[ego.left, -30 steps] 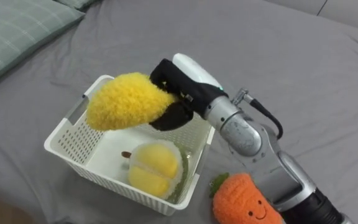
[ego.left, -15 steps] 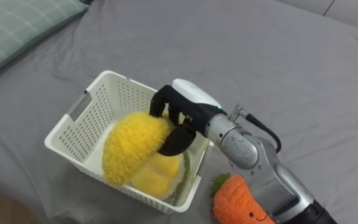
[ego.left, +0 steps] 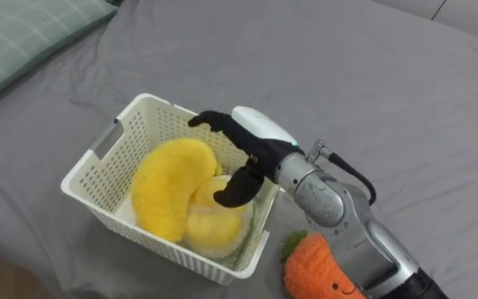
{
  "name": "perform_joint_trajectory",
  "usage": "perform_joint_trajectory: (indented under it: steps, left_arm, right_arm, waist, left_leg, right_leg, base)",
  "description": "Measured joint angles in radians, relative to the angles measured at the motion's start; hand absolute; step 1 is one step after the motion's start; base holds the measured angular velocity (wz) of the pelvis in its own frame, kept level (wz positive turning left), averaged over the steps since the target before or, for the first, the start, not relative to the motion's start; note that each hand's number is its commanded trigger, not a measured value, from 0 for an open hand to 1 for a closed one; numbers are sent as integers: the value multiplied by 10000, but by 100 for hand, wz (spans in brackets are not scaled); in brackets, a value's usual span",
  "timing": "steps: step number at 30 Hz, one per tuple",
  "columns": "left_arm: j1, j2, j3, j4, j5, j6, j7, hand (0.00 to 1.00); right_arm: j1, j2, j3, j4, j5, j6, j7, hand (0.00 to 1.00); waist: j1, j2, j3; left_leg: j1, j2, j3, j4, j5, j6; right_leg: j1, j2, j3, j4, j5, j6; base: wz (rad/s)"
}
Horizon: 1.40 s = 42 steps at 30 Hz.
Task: Collect toys from the bed
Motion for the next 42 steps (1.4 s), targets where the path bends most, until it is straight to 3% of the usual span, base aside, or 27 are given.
perform_joint_trajectory:
  steps: [13, 18, 22, 29, 35, 42]
  left_arm:
    - [87, -77, 33, 17, 3, -50, 314, 0]
    - [210, -178, 385, 2, -23, -116, 520, 0]
    - [222, -201, 412, 2, 2, -143, 694, 0]
    - [579, -273, 851, 2, -8, -114, 707, 0]
    - [989, -292, 1075, -217, 23, -181, 801, 0]
    - [1044, -285, 1189, -239, 18, -205, 944, 0]
  right_arm:
    - [15, -21, -105, -462, 394, -88, -29, 0]
    - [12, -14, -671, -1196, 899, -394, -402, 0]
    - [22, -35, -1142, -1189, 1695, -429, -932, 0]
    - [521, -131, -2336, -1181, 1958, -468, -2020, 0]
    - [1368, -136, -3491, -847, 2651, -728, -2626, 0]
    - [1790, -507, -4247, -431, 3156, -759, -3152, 0]
  waist:
    - [-52, 29, -2]
    - [-63, 100, 17]
    - [-132, 124, 18]
    - [-600, 282, -48]
    - [-1125, 379, -66]
    - [-1565, 381, -79]
  left_leg:
    - [108, 10, 99, -7, 0, 0]
    - [236, 7, 94, -19, 1, 1]
    - [298, 5, 83, -5, 0, 2]
    - [414, 7, 122, 12, -5, 8]
    - [525, 30, 295, -34, -5, 7]
    - [533, 47, 421, -43, -21, 8]
  right_leg:
    - [58, 16, 167, 10, 1, -1]
    - [204, 17, 228, -3, 1, -1]
    - [274, 19, 259, 4, 2, 0]
    - [371, -9, 232, 17, 10, 13]
    - [405, 0, 317, 28, 11, 13]
    - [366, 27, 552, 87, 11, 13]
  base:
    - [-2]
    - [1]
    - [1]
    - [-1]
    - [-8]
    - [-6]
